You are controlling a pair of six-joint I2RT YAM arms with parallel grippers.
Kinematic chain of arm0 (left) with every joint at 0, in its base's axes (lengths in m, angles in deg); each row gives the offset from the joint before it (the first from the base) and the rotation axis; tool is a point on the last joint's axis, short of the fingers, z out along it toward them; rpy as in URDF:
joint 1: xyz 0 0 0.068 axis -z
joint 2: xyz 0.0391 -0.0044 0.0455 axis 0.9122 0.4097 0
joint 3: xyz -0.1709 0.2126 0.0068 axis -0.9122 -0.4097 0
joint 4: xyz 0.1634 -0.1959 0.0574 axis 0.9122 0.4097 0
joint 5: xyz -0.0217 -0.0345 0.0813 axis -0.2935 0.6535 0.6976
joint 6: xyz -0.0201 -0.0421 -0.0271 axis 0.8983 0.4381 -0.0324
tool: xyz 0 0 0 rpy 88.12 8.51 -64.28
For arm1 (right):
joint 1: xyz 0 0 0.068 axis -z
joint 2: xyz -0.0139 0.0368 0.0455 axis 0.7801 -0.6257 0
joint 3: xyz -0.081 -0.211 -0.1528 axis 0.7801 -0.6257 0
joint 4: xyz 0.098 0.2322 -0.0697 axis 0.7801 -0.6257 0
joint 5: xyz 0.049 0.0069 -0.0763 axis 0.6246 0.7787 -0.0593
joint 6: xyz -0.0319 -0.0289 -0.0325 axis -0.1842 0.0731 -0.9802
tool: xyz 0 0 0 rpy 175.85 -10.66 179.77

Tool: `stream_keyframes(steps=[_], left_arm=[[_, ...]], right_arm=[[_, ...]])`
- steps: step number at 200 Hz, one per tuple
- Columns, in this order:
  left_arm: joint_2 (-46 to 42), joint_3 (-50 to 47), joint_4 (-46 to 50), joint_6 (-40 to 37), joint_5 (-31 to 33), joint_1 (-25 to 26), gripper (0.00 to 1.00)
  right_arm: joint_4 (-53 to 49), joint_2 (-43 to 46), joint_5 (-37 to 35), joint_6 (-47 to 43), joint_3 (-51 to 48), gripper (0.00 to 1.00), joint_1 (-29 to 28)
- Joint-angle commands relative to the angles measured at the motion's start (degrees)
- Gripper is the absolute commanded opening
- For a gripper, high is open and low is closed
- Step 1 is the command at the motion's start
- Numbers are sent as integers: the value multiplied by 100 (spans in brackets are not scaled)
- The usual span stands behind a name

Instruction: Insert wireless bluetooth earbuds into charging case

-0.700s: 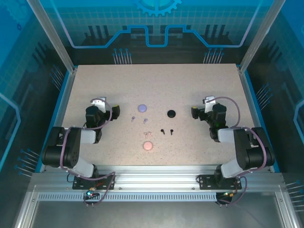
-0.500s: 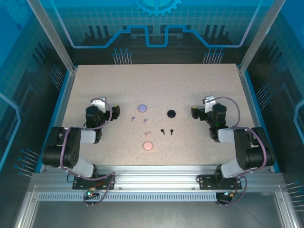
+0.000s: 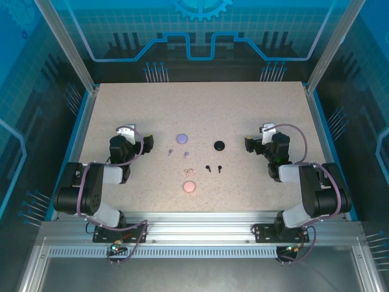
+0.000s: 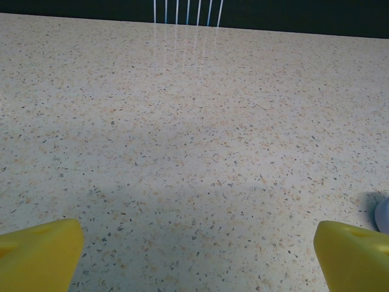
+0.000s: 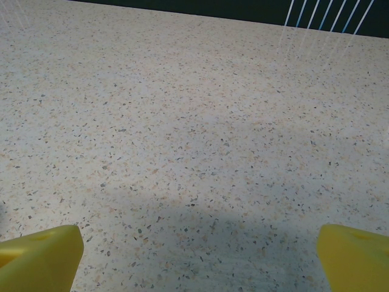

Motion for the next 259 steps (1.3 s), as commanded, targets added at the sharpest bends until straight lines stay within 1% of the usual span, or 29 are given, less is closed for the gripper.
stream_keyframes(steps=[1, 40, 56, 95, 103, 112, 140, 160, 170, 178, 188, 206, 216, 228, 235, 247, 259], left_arm=[[45, 63, -22, 25, 64, -26, 99], [58, 86, 22, 30, 61, -26, 99], [52, 94, 30, 31, 60, -26, 99], [15, 53, -12, -2, -3, -26, 99], [-67, 43, 20, 1, 11, -27, 99], [-174, 20, 54, 31, 85, -21, 99], [-613, 0, 380, 150, 459, -18, 99], [-1052, 168, 1023, 248, 701, -17, 99], [-1259, 298, 1369, 237, 714, -17, 99], [-1421, 380, 1521, 249, 713, -17, 99], [-1624, 495, 1758, 319, 763, -16, 99], [-1919, 880, 2485, 547, 737, 0, 99], [-2068, 1095, 2921, 838, 751, 24, 99], [-2208, 1374, 3442, 1262, 755, 57, 99], [-2264, 1581, 3828, 1564, 706, 78, 99], [-2317, 1895, 4379, 1942, 558, 149, 99], [-2353, 2159, 4857, 2200, 647, 332, 99]], right_arm=[[-20, 3, 50, 34, 77, 100, 62], [-16, 1, 56, 35, 75, 100, 69], [-2, 15, 328, 103, 63, 100, 204], [5, 22, 390, 92, 72, 100, 219], [-340, 98, 321, 102, 222, 100, 209], [-463, 135, 252, 137, 276, 100, 207], [-1257, 551, 1, 260, 538, 100, 212], [-2097, 980, -276, 480, 840, 100, 210], [-2660, 1154, -661, 1017, 1101, 100, 213], [-3431, 1255, -831, 1337, 1418, 100, 243], [-3888, 1331, -686, 1599, 1623, 100, 281], [-4032, 1623, -173, 1918, 1567, 100, 354], [-4146, 1805, 138, 1988, 1538, 100, 364], [-4347, 2039, 351, 2039, 1536, 100, 317], [-4515, 2186, 403, 2051, 1544, 100, 256], [-4935, 2442, 295, 1967, 1636, 100, 33], [-5405, 2655, 232, 1882, 1763, 100, -234]])
